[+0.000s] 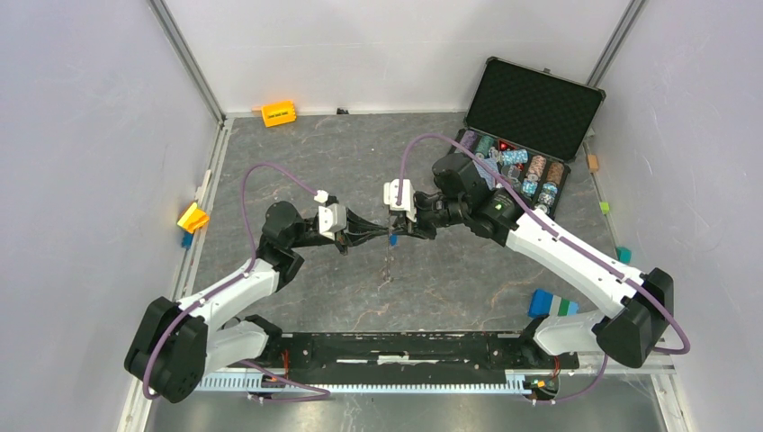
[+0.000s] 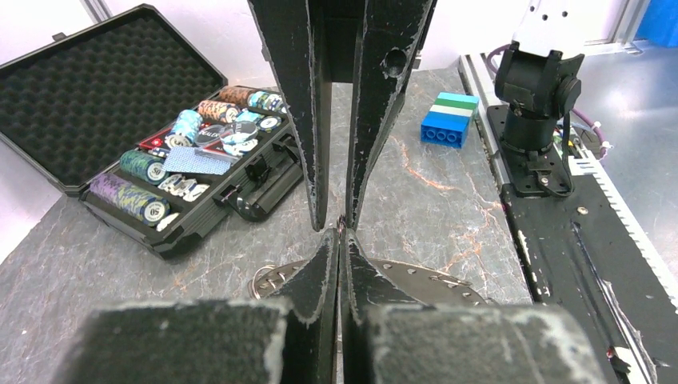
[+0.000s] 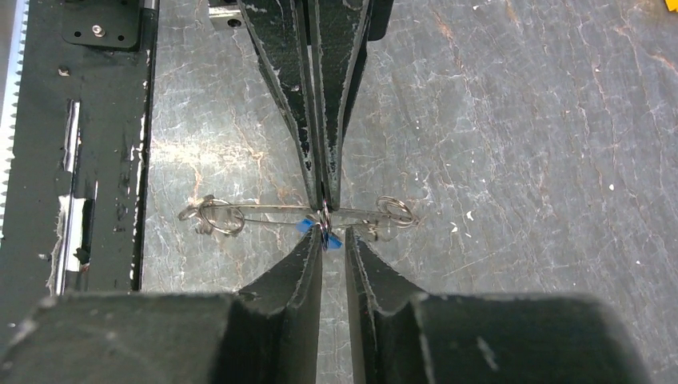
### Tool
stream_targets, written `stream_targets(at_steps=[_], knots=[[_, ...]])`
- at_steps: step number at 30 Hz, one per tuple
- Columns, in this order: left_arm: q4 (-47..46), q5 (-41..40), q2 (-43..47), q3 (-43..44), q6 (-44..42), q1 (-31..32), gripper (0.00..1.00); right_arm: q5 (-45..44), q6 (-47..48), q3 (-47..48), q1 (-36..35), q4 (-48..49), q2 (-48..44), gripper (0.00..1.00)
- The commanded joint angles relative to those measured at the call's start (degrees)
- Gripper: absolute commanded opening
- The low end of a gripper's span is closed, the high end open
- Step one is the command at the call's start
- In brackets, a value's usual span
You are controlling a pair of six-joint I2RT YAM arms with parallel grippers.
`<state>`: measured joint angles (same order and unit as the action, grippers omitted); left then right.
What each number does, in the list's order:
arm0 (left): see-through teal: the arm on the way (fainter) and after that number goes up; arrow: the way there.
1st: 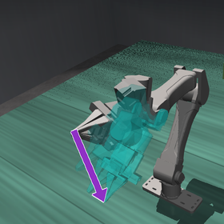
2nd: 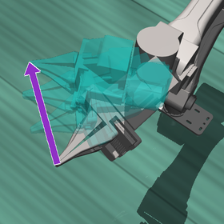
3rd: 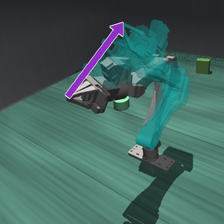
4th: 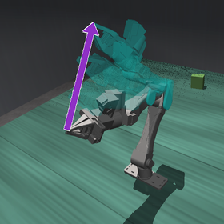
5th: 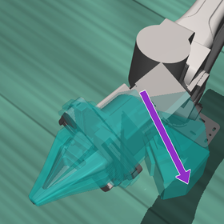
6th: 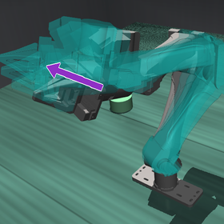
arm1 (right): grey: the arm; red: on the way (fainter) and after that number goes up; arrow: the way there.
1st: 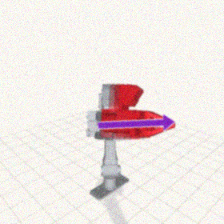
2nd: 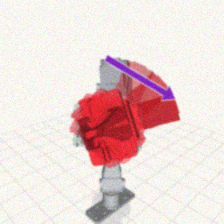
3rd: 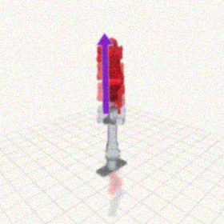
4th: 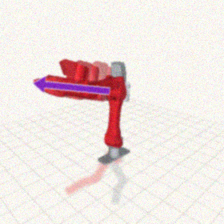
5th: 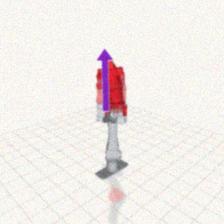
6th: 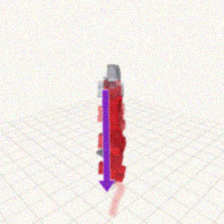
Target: Put the keys on the keyring
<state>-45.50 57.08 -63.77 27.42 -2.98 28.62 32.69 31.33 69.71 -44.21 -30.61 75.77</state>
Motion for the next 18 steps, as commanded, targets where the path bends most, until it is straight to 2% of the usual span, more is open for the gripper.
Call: stream_targets(at_steps=[1,5,15,18], knots=[[-4.1,0.1,0.2,0.1,2.0,-0.2,0.02,1.1,-0.3,-0.7,0.6,1.3,-1.0,0.21],[-4.2,-0.1,0.3,-0.1,1.9,-0.4,0.02,1.4,-0.1,-1.3,0.7,1.0,-1.0,0.19],[-5.1,-0.2,0.2,-0.3,2.5,-0.7,0.02,1.8,-0.1,-1.9,1.0,1.1,-1.3,0.01],[-5.6,-0.2,0.2,-0.4,2.5,-0.8,0.02,1.9,-0.2,-1.9,1.0,1.1,-1.3,0.00]])
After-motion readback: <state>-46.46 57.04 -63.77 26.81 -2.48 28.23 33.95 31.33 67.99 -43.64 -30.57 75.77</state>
